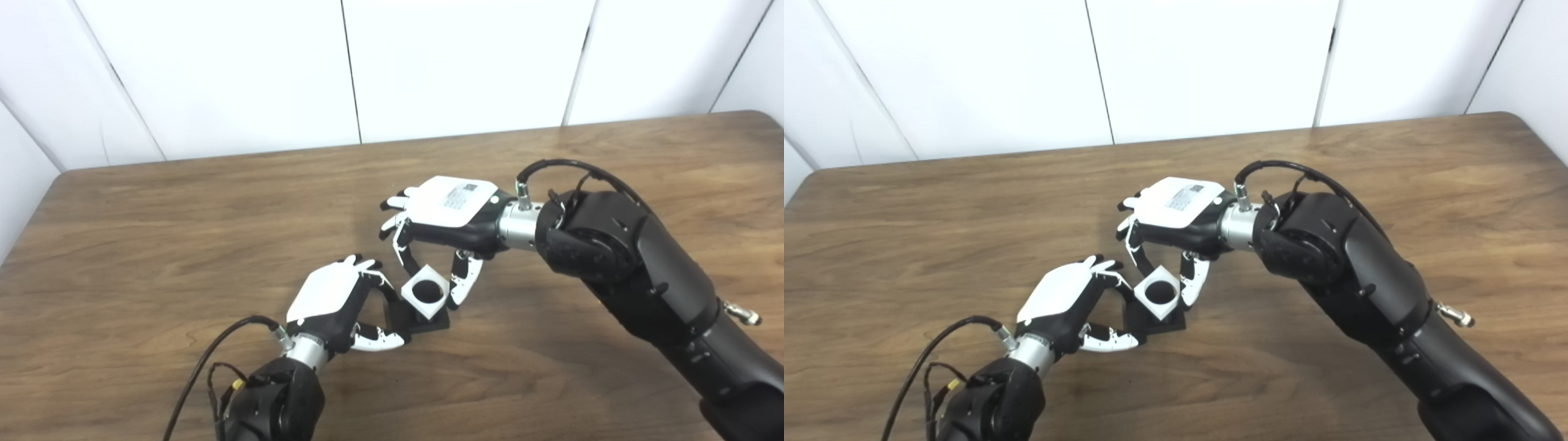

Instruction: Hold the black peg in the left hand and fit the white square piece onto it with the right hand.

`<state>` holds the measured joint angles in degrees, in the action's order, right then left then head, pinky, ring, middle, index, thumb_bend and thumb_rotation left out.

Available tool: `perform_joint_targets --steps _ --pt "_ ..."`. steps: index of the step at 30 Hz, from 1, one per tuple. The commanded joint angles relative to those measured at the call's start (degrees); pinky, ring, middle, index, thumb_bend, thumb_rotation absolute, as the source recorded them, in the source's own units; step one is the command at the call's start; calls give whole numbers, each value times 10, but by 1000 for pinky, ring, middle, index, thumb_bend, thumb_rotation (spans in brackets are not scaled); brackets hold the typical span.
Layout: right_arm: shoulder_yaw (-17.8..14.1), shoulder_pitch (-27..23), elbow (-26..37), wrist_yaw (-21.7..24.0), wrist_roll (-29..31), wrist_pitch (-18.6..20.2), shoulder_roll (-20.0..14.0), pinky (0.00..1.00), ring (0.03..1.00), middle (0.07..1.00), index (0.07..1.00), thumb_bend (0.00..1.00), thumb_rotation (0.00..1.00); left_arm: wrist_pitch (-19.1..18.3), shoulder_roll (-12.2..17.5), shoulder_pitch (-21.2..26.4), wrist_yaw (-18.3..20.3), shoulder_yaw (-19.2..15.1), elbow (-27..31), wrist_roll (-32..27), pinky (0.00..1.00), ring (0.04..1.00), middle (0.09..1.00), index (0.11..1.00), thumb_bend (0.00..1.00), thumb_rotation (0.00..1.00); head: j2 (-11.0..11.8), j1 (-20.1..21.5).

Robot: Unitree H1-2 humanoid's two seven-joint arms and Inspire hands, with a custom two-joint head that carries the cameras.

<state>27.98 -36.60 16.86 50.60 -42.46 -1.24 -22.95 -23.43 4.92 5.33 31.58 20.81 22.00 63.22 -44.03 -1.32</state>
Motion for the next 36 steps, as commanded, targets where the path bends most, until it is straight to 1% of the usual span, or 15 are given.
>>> perform_joint_targets --steps 1,4,7,11,17,21,26,34,35,36 --pt "-5 -24 1 -17 -4 -11 6 1000 991 867 491 525 145 4 2 6 -9 -2 7 4 1000 1000 923 586 575 277 -1 2" --pt "-3 -24 -4 -19 -5 -10 10 1000 992 867 491 525 144 3 2 6 -8 -3 6 4 1000 1000 925 572 572 276 -1 2" --pt "-3 -26 -7 -19 -8 -11 12 1000 992 867 491 525 143 1 2 5 -5 -2 8 5 1000 1000 925 588 572 268 0 3" --pt "-4 -27 -13 -22 -9 -15 13 1000 993 868 491 525 142 0 1 4 -6 -2 9 5 1000 1000 926 583 573 262 0 3" --pt "-5 -26 -20 -27 -9 -15 13 1000 995 866 491 526 142 -3 -3 4 -2 0 11 9 1000 1000 926 615 577 265 -1 3" --pt "-5 -26 -23 -26 -9 -16 11 1000 997 865 491 526 143 -3 -5 3 -2 -1 10 6 1000 1000 925 594 577 256 -2 1" --pt "-5 -26 -25 -24 -9 -18 8 1000 989 859 491 525 144 0 -2 4 -7 -4 8 5 1000 1000 924 567 571 273 -2 4" --pt "-7 -17 -19 -19 -7 -13 -1 1000 988 860 492 525 146 0 -3 3 -4 -3 12 7 1000 1000 927 587 568 270 -4 4" --pt "-7 -16 -19 -19 -6 -13 -2 1000 986 859 565 788 176 0 -3 3 -4 -3 12 7 1000 1000 927 592 567 271 -4 4" --pt "-7 -15 -18 -18 -6 -12 -3 1000 985 859 589 878 186 0 -3 3 -3 -3 12 8 1000 1000 927 594 567 272 -4 4"
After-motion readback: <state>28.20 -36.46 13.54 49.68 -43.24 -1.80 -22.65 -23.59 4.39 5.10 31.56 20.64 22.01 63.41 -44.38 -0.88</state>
